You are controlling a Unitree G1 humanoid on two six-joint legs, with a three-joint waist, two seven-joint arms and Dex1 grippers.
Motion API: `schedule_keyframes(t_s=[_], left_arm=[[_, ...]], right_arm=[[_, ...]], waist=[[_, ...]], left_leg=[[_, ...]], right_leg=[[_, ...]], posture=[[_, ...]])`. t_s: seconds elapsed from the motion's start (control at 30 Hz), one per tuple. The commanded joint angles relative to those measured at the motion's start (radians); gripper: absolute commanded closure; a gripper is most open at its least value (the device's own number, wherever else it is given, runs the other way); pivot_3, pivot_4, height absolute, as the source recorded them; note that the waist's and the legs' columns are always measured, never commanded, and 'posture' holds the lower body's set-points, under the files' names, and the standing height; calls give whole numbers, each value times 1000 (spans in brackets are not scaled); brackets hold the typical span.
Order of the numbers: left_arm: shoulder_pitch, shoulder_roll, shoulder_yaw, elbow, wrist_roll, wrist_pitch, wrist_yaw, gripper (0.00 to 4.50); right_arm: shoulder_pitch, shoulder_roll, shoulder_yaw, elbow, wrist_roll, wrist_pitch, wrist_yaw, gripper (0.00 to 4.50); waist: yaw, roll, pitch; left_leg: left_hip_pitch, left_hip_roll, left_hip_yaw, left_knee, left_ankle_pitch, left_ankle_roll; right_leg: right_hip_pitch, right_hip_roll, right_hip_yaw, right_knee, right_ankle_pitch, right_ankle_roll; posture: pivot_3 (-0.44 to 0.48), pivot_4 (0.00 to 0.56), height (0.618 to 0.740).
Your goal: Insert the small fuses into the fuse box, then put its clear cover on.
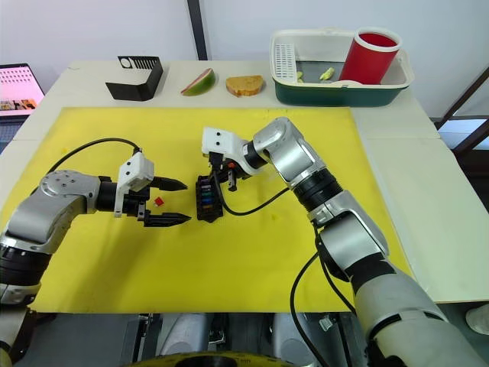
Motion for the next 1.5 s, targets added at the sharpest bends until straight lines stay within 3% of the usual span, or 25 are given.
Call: schedule_keyframes(t_s=[0.03,1.37,1.5], left_arm=[[-17,2,14,-8,2,-12,-2,29],[-9,2,16,-11,-1,-16,2,29],[-14,0,14,-7,0,-15,2,0]], right_arm=[[53,-4,74,17,-56,14,-5,4500],[41,-10,6,-139,-3,65,-45,4500],[40,-10,4,-141,-3,69,-50,3000]], waist=[[0,0,0],[0,0,0],[1,0,0]], left_leg=[[0,0,0,0,0,0],[0,0,0,0,0,0],[0,0,0,0,0,0]], right_leg=[[0,0,0,0,0,0],[0,0,0,0,0,0],[0,0,0,0,0,0]], posture=[[0,150,740],[0,150,740],[0,150,740]])
